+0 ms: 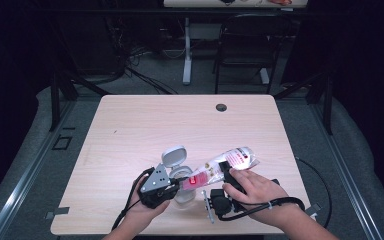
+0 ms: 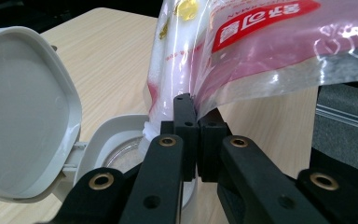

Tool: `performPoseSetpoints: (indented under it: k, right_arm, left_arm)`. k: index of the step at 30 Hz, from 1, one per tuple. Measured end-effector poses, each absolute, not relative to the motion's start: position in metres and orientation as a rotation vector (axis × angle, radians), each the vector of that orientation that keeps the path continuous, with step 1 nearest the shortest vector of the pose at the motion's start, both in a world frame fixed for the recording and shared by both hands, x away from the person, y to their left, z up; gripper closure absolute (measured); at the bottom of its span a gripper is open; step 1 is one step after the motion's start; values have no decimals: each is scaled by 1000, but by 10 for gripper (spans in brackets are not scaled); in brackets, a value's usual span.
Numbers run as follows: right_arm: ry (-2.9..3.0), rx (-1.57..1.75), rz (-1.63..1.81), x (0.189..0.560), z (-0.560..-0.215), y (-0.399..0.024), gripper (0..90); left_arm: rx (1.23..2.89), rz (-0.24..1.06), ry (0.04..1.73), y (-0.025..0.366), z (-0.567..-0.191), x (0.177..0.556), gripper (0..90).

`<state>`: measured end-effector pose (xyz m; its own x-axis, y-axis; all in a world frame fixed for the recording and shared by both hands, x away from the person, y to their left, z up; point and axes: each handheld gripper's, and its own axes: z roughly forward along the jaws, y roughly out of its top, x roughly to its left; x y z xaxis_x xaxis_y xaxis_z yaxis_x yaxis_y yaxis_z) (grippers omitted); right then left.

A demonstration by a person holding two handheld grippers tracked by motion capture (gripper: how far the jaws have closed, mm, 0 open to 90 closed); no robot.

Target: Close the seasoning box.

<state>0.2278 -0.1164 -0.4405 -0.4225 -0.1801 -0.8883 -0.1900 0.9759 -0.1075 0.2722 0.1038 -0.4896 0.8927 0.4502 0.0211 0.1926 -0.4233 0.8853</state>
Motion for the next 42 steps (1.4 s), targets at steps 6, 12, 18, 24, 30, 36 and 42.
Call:
performPoseSetpoints:
  k: [6,12,18,24,30,36,42]
  right_arm:
    - [2009,-283,-15,226,-440,-115,657]
    - [1999,-296,-20,225,-439,-114,663]
    - [1994,-298,-39,226,-436,-114,671]
    - [1987,-309,-53,224,-434,-113,679]
    - [1983,-308,-44,224,-434,-111,689]
    - [1983,-313,-42,225,-435,-111,695]
    - [1978,-321,-32,225,-435,-111,703]
  left_arm:
    - [2016,306,470,104,-490,272,895]
    - [2013,304,469,104,-490,272,894]
    - [2005,294,481,104,-489,272,893]
    - [2001,300,484,104,-489,272,892]
    - [2003,303,484,105,-488,272,891]
    - [2004,302,487,105,-488,272,890]
    - [1997,301,488,105,-488,272,891]
